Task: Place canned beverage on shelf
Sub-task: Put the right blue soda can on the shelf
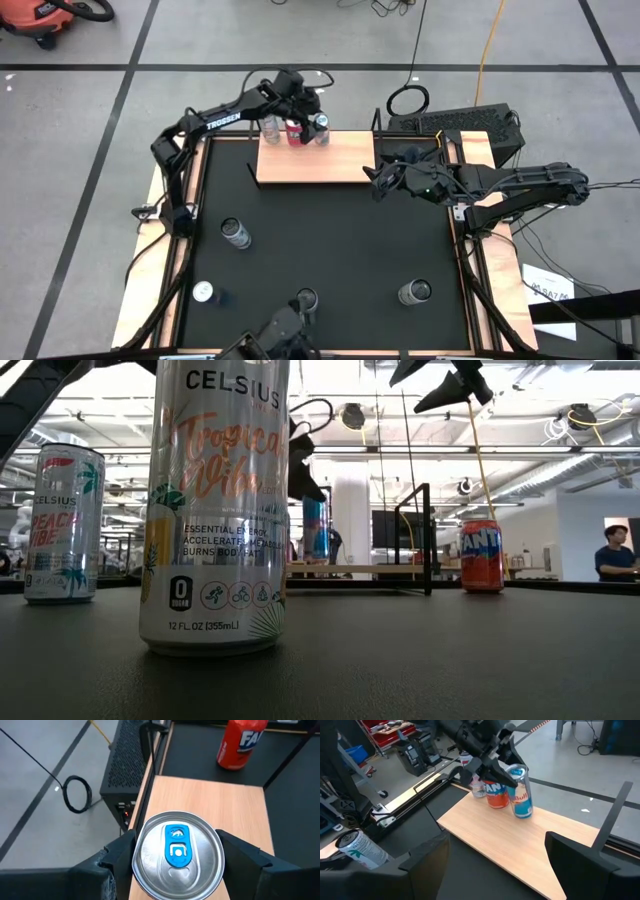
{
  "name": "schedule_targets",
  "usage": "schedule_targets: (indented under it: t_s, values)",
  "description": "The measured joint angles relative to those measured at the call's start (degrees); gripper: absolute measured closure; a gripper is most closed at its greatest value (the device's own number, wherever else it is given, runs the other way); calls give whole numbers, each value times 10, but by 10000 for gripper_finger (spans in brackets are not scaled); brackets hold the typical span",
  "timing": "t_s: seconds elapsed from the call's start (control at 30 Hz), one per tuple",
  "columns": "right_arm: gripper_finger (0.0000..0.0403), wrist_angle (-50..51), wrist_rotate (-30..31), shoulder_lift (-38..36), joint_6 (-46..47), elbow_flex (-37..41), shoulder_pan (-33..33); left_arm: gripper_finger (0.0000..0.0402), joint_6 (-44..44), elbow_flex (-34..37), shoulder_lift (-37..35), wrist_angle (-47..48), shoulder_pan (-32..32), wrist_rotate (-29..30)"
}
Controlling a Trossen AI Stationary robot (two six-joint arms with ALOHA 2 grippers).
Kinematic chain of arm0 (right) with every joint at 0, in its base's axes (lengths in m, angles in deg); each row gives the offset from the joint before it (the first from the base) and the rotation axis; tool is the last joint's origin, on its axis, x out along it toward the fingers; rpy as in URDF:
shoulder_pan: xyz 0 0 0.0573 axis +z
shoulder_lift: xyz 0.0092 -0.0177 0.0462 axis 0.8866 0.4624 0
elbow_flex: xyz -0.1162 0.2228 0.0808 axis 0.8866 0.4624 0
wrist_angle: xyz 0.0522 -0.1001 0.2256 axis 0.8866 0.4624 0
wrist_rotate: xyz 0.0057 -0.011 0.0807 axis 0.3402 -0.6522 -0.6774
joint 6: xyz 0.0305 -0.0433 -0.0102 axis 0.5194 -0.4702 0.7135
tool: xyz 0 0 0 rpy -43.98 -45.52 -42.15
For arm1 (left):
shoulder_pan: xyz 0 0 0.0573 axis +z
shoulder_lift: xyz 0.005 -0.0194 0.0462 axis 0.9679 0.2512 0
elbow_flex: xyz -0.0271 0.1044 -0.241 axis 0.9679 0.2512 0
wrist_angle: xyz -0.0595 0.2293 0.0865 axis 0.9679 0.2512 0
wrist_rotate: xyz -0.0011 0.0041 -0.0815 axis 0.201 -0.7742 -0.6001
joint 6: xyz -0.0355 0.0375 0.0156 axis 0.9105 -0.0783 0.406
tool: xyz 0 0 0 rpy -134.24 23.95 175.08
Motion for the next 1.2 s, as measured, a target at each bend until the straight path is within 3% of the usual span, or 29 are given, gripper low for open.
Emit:
schedule_targets:
  t_s: [0.77,1.2]
  values:
    - [89,0,-1,0,10,0,0,170,6,0,13,1,0,30]
    - [89,0,-3,0,16,0,0,85,21,-4,13,27,-1,42]
